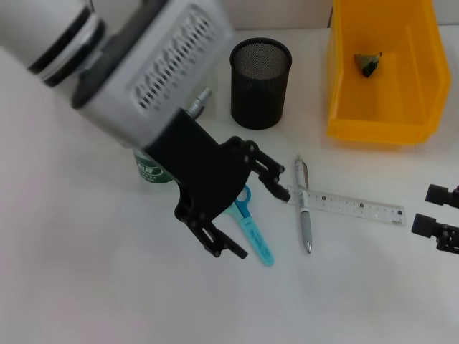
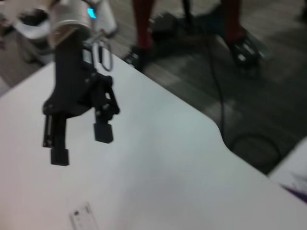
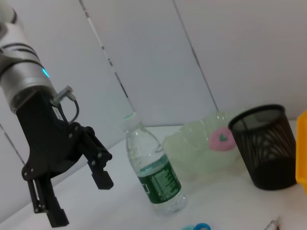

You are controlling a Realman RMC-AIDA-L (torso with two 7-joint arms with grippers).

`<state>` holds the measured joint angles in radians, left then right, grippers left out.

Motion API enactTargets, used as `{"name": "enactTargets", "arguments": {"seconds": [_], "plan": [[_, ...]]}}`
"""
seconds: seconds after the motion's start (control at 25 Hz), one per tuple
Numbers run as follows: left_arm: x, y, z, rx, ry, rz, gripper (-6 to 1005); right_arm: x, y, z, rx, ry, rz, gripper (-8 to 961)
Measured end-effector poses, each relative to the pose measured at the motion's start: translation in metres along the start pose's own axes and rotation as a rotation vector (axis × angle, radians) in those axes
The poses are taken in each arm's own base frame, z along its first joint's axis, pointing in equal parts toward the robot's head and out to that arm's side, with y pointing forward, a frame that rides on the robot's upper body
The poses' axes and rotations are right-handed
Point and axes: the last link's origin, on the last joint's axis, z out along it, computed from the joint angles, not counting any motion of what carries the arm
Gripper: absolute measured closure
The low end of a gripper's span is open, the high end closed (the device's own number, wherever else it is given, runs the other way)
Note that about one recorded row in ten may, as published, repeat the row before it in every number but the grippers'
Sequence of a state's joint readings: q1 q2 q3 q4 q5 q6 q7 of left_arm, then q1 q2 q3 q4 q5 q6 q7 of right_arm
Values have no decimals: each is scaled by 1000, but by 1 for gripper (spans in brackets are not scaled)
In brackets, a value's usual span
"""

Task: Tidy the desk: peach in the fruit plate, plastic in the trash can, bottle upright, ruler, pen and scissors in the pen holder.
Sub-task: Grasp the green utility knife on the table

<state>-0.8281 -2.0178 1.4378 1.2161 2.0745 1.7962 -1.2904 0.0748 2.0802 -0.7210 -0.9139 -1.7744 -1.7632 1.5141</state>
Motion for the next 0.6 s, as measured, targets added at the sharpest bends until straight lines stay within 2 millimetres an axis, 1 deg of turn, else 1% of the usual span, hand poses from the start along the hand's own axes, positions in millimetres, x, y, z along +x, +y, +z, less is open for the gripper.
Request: {"name": "enactTargets", "arguments": {"seconds": [0.16, 0.2, 0.28, 0.32, 0.44, 0.52, 0.6], "plan": [[7, -14, 12, -102, -135, 128, 172, 12, -2, 5, -3, 14, 16, 142], [10, -17, 19, -132, -171, 168, 172, 14, -3, 7, -2, 28, 17, 142], [10, -17, 19, -132, -171, 168, 172, 18, -5, 10, -2, 59, 24, 142], [12, -22, 29, -167, -228, 222, 172, 20, -5, 12, -4, 72, 30, 142], [12, -25, 34, -172, -261, 245, 172, 26, -7, 18, -5, 88, 54, 142], [16, -35, 46, -180, -327, 323, 172, 31, -7, 21, -3, 93, 69, 142], [16, -39, 50, -185, -343, 343, 172, 33, -7, 22, -2, 95, 76, 142]]}}
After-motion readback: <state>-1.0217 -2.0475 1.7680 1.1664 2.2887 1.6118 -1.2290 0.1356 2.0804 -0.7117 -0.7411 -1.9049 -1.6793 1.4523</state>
